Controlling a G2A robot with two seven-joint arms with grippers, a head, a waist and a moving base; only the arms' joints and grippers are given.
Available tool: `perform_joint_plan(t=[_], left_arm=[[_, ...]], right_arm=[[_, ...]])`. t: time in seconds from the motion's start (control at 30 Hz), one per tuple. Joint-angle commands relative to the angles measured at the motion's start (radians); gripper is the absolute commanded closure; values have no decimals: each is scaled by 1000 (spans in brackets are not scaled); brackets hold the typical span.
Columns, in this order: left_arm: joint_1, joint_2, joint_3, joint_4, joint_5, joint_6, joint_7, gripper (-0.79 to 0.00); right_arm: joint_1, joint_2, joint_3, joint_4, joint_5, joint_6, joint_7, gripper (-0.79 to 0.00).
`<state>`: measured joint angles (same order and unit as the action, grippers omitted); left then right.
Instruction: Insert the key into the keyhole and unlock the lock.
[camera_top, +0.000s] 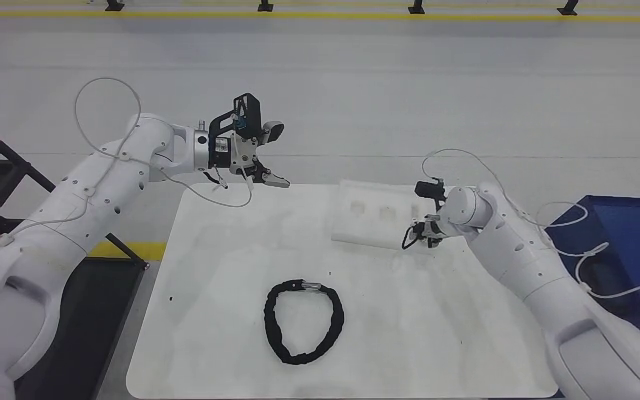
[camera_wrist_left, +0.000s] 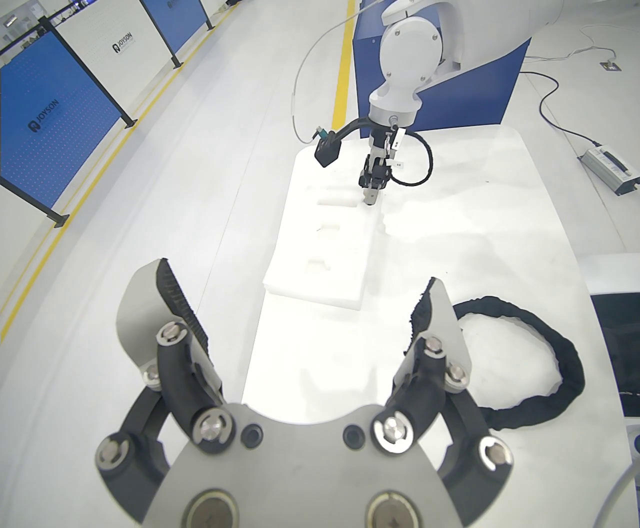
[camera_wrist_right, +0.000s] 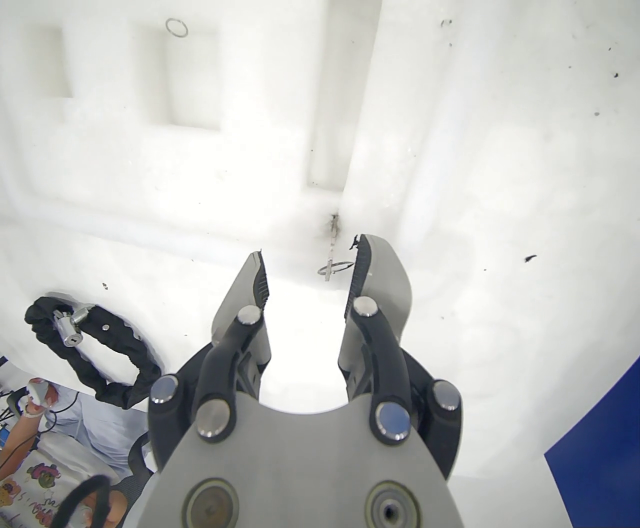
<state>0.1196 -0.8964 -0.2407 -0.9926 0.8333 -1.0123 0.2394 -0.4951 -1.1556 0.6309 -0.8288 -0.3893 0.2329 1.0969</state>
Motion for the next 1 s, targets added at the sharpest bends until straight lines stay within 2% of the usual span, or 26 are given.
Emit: perform_joint_plan(t=[0.0, 0.13, 0.4, 0.53, 0.63, 0.97], left_arm=[[0, 0, 0, 0, 0, 0, 0, -785], [0, 0, 0, 0, 0, 0, 0, -785], [0, 0, 0, 0, 0, 0, 0, -785], [0, 0, 0, 0, 0, 0, 0, -785], [0, 0, 0, 0, 0, 0, 0, -785], [0, 0, 0, 0, 0, 0, 0, -785]], right_arm=[[1, -5, -2, 9, -1, 4, -2, -305], [4, -19, -7, 38, 2, 11, -14, -259], [15, -51, -17, 109, 7, 27, -51, -111], [24, -68, -24, 144, -1, 41, -64, -80], [33, -79, -26, 168, -1, 37, -65, -6], [74, -85, -15, 165, -40, 53, -1, 0]])
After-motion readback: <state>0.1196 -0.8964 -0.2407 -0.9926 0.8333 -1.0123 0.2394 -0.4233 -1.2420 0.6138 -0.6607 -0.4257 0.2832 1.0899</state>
